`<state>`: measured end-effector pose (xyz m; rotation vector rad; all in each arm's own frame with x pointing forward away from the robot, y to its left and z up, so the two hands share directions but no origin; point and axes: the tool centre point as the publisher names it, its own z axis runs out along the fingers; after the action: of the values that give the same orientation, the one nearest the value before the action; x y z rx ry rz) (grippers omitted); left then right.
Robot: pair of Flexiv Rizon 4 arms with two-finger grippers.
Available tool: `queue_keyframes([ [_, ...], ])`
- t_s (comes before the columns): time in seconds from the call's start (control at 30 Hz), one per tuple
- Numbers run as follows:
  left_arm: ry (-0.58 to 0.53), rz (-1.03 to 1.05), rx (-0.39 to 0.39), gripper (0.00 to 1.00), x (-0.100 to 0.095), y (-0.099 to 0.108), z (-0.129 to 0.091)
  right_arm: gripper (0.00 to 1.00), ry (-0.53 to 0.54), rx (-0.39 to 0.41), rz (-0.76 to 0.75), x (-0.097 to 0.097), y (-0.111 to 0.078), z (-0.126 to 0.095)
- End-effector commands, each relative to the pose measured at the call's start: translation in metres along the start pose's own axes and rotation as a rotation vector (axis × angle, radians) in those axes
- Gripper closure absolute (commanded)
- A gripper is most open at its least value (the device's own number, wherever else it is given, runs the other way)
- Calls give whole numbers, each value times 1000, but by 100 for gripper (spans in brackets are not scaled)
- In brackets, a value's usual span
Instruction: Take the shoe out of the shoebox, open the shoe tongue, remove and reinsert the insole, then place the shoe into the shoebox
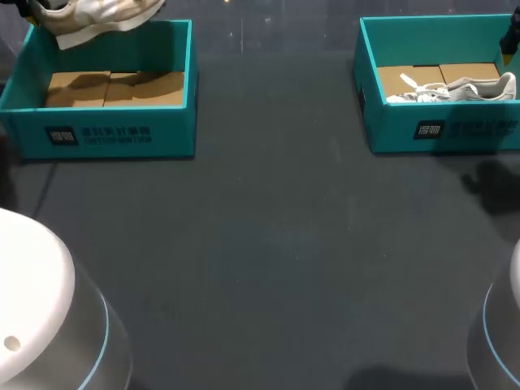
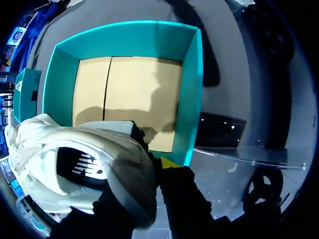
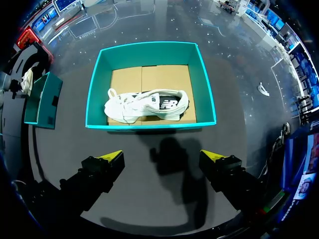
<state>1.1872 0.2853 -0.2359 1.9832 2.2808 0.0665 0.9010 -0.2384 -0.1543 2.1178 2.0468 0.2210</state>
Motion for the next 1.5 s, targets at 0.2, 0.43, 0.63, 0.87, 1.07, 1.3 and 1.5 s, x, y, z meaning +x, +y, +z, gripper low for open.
queue_keyframes([
  [0.2, 62, 45, -55, 100, -9, -36, -58, 0, -2, 0, 1, 0, 0, 0],
  [0.43, 123, 97, -4, 100, -21, -51, -78, 0, -2, 0, 1, 0, 0, 0],
  [0.63, 123, 97, -4, 100, -21, -51, -78, 0, -2, 0, 1, 0, 0, 0],
  [0.87, 123, 97, -4, 100, -21, -51, -78, 0, -2, 0, 1, 0, 0, 0],
  [1.07, 93, 135, -54, 100, -33, -108, -128, 0, -2, 0, 1, 0, 0, 0],
  [1.3, 97, 192, -72, 100, -54, -180, -157, 0, -2, 0, 1, 0, 0, 0],
  [1.5, 153, 238, -69, 100, -74, -249, -155, 0, -2, 0, 1, 0, 0, 0],
])
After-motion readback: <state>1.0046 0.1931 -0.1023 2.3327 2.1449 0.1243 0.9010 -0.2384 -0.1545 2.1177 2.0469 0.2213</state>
